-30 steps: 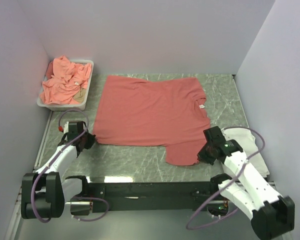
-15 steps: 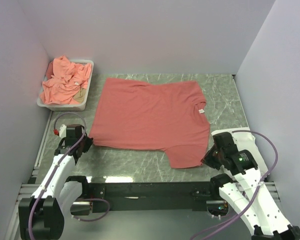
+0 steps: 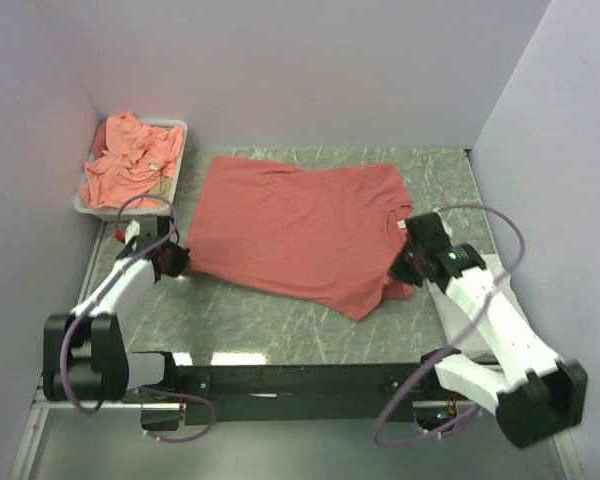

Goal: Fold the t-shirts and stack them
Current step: Fold the tshirt

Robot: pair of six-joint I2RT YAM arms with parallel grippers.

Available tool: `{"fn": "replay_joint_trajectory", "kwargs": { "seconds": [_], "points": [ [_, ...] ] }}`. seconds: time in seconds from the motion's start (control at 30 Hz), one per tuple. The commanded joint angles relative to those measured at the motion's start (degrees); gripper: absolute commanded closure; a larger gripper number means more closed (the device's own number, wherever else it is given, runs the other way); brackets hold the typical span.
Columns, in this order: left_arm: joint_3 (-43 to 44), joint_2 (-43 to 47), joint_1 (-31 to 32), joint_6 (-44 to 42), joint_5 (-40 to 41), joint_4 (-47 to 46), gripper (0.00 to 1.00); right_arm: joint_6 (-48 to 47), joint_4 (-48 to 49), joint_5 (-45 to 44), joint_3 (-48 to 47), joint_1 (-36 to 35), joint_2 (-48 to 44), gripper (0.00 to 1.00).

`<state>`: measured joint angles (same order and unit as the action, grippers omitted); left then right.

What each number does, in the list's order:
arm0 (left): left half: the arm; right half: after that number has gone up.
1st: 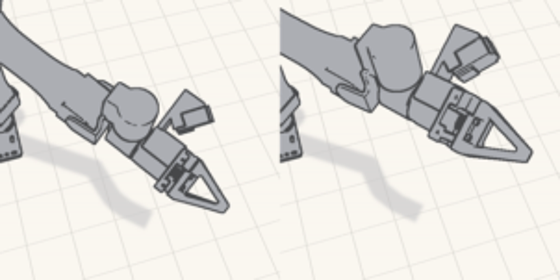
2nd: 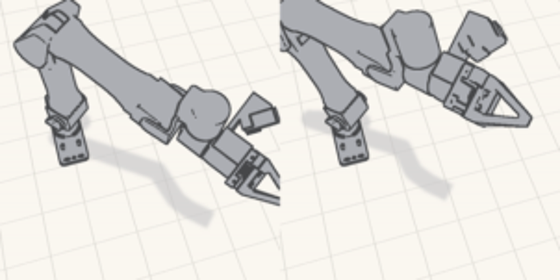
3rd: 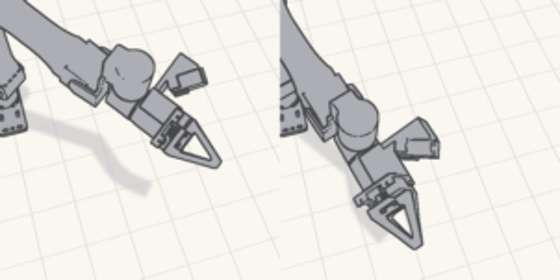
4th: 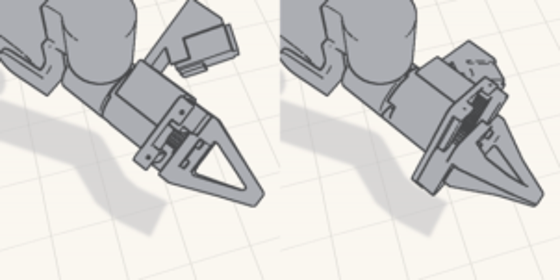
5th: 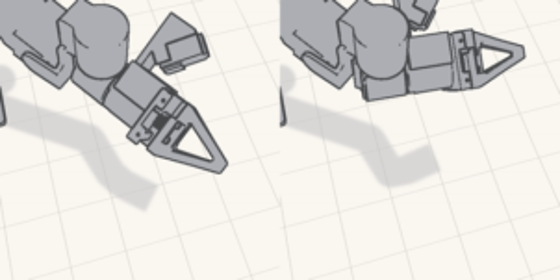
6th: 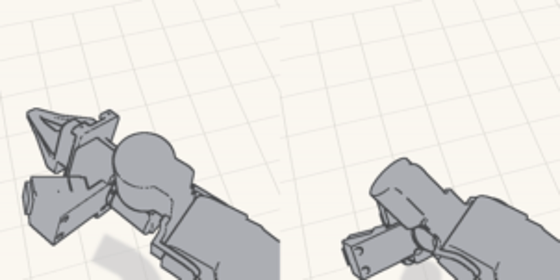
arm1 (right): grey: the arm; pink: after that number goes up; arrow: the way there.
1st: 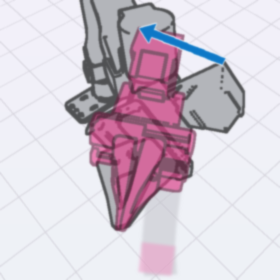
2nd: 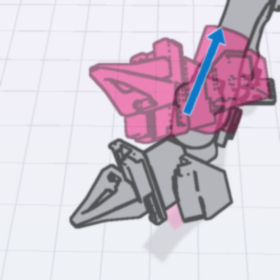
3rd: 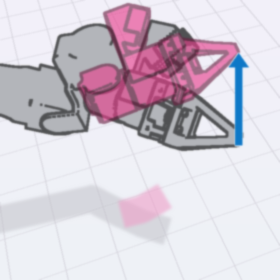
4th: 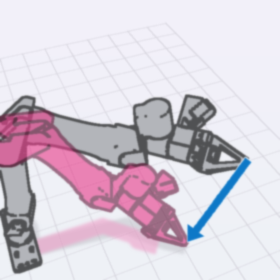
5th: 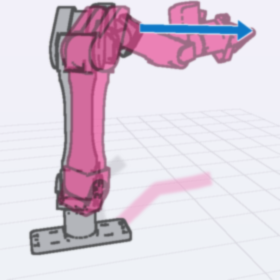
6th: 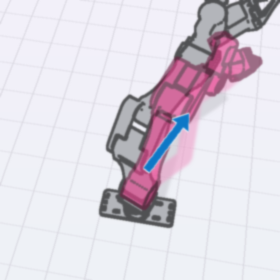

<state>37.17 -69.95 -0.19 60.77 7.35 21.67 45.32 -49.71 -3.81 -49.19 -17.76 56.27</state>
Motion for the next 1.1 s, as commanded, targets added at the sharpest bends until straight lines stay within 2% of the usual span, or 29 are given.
{"fn": "replay_joint_trajectory", "kwargs": {
  "seconds": [0.0, 0.13, 0.33, 0.63, 1.07],
  "points": [
    [8.60, -5.71, 1.33, 1.01, 0.64, -2.95, 1.00, -3.13, 13.13, -3.47, -4.33, -0.17, 8.22, 1.00],
    [13.89, -12.99, 1.77, 1.63, 1.78, -2.16, 1.00, -4.01, 16.13, -6.11, -9.24, 0.27, 17.53, 1.00],
    [18.99, -19.42, 1.94, 2.51, 3.02, -1.28, 0.99, -5.94, 18.95, -2.79, -14.35, 4.92, 25.28, 1.00],
    [24.53, -24.35, 1.94, 3.12, 3.81, 0.56, 0.99, -7.00, 22.38, 3.64, -19.36, 11.42, 29.86, 1.00],
    [29.89, -27.69, 1.94, 1.81, 3.81, 1.27, 0.99, -7.96, 23.96, 6.71, -23.23, 13.45, 32.85, 1.00]
  ]
}}
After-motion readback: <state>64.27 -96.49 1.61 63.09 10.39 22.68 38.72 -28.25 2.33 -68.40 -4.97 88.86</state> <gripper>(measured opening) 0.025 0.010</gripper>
